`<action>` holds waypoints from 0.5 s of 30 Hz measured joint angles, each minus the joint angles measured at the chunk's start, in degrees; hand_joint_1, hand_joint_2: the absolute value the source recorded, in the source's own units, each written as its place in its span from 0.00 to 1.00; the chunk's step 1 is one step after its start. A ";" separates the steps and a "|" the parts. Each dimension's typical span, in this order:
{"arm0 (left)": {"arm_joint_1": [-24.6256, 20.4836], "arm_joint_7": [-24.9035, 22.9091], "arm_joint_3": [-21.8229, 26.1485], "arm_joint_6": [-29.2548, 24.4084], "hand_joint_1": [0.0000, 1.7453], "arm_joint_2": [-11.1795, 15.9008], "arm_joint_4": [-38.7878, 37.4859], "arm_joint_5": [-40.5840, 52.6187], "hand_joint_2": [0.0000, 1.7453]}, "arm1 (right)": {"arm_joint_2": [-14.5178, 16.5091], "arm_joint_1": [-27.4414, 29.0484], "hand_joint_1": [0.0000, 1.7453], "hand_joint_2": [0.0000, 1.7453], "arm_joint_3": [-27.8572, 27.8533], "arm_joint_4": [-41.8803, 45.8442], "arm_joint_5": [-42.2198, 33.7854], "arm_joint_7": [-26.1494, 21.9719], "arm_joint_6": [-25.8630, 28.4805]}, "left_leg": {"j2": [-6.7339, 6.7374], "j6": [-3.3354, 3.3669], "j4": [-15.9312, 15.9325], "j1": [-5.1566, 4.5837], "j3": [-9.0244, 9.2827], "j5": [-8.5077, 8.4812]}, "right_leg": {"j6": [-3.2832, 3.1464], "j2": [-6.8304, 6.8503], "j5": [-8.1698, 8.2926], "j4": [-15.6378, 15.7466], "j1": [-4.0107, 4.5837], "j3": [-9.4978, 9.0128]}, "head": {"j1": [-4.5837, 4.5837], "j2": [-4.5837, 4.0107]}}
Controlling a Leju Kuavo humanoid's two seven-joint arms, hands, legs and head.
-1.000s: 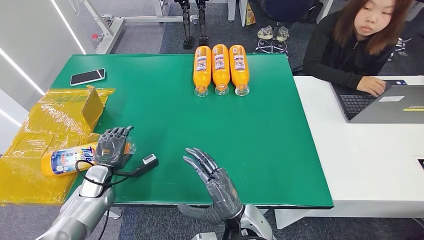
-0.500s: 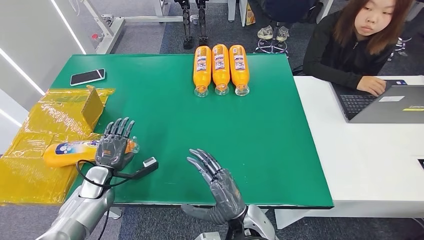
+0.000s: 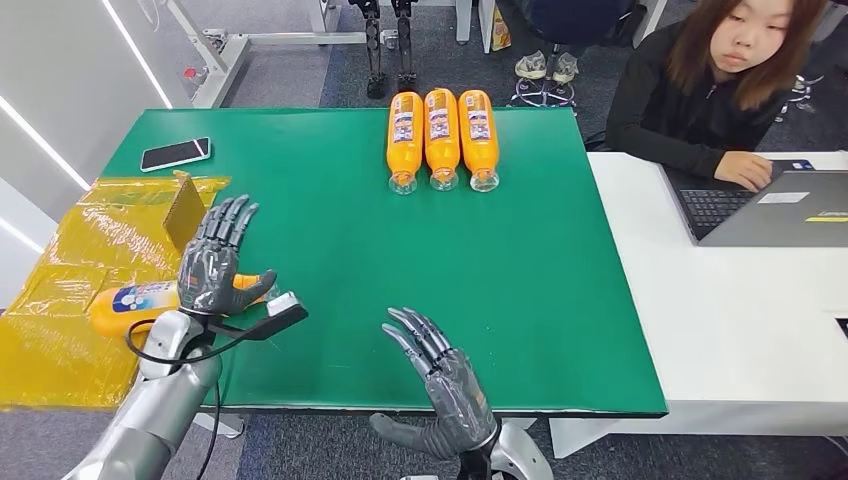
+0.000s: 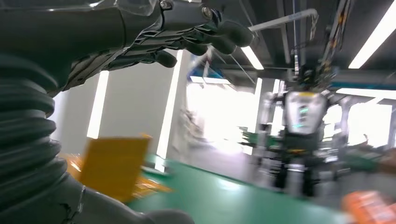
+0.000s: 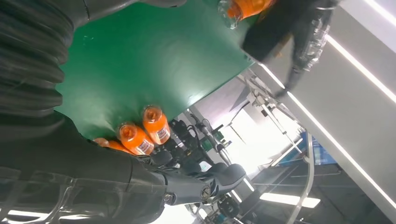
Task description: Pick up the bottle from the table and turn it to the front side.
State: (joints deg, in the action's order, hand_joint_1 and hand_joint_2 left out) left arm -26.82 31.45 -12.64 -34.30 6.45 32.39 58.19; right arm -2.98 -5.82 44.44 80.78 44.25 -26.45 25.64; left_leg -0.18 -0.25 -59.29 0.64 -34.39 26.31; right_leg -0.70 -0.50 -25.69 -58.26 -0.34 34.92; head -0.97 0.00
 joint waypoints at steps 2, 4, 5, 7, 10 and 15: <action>1.28 6.47 1.02 7.48 0.00 -0.40 5.64 -19.82 1.00 | 0.07 0.22 0.00 1.00 -0.23 0.18 0.35 0.12 0.14 | 0.07 -0.01 0.00 0.00 0.00 0.01 | 0.00 -0.06 0.00 0.00 0.00 0.01 | 0.01 0.00; 2.94 8.24 1.08 13.66 0.00 -0.48 11.82 -34.10 1.00 | 0.11 0.29 0.00 1.00 -0.50 0.25 0.34 0.16 0.17 | 0.10 -0.02 0.00 0.00 0.00 0.02 | 0.00 -0.07 0.00 0.00 0.00 0.01 | 0.01 0.00; 3.90 8.50 1.08 16.13 0.00 -0.39 14.81 -38.20 1.00 | 0.14 0.29 0.00 1.00 -0.62 0.26 0.30 0.09 0.16 | 0.09 -0.02 0.00 0.00 -0.01 0.02 | 0.00 -0.06 0.00 0.00 0.00 0.00 | 0.01 0.00; 6.52 8.74 1.01 22.36 0.00 -0.12 22.12 -44.97 1.00 | 0.19 0.28 0.00 1.00 -0.93 0.27 0.07 -0.26 0.15 | 0.10 -0.02 0.01 0.00 -0.01 0.02 | 0.00 -0.07 0.00 0.00 0.00 0.01 | 0.01 0.00; 10.96 8.89 0.95 33.04 0.00 -0.11 34.09 -54.33 1.00 | 0.21 0.25 0.00 1.00 -1.85 0.26 -1.05 -1.07 0.15 | 0.11 -0.02 0.01 0.00 -0.01 0.03 | 0.01 -0.08 -0.01 0.01 -0.01 0.01 | 0.01 0.00; 16.05 8.88 0.97 39.52 0.00 -0.68 46.03 -57.18 1.00 | 0.21 0.23 0.00 1.00 -3.34 0.27 -2.25 -1.98 0.15 | 0.09 0.00 0.01 -0.01 -0.02 0.04 | 0.03 -0.05 -0.02 0.03 -0.01 0.00 | 0.00 0.00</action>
State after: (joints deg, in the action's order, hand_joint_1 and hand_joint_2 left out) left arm -10.77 40.33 -11.67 5.22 5.77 78.42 1.02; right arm -2.78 -5.59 41.10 81.05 41.99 -28.43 25.79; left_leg -0.09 -0.25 -59.29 0.63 -34.40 26.36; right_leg -0.67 -0.55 -25.71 -58.23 -0.35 34.92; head -0.97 0.00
